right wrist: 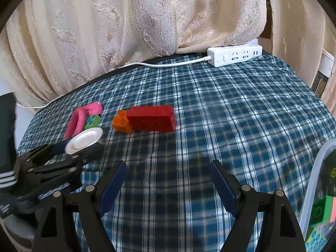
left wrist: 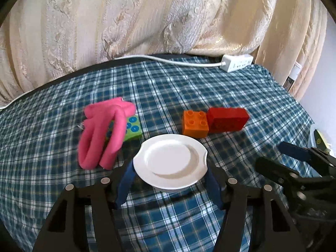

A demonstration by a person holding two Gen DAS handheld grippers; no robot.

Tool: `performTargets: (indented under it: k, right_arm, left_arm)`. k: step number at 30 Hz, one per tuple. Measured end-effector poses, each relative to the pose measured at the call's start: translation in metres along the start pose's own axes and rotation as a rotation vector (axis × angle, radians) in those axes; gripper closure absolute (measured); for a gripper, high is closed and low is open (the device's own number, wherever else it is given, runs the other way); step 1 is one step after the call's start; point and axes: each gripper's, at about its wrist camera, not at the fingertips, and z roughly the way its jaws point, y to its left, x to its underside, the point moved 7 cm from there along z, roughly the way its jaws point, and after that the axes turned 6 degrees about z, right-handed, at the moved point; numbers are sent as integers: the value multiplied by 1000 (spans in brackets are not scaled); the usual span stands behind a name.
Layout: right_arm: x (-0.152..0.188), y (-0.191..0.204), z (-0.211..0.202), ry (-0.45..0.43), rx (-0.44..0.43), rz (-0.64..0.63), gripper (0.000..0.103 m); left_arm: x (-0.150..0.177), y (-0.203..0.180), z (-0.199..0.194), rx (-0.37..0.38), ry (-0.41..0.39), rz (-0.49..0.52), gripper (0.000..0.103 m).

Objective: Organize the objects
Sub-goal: 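Close right tool on red brick while left tool holds the white saucer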

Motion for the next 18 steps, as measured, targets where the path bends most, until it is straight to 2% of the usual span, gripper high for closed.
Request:
performTargets:
  k: [18]
  right_arm:
    - [-39, 31, 36, 17, -60, -11, 16]
  left_arm:
    - [2, 9, -5, -35, 3, -23, 40]
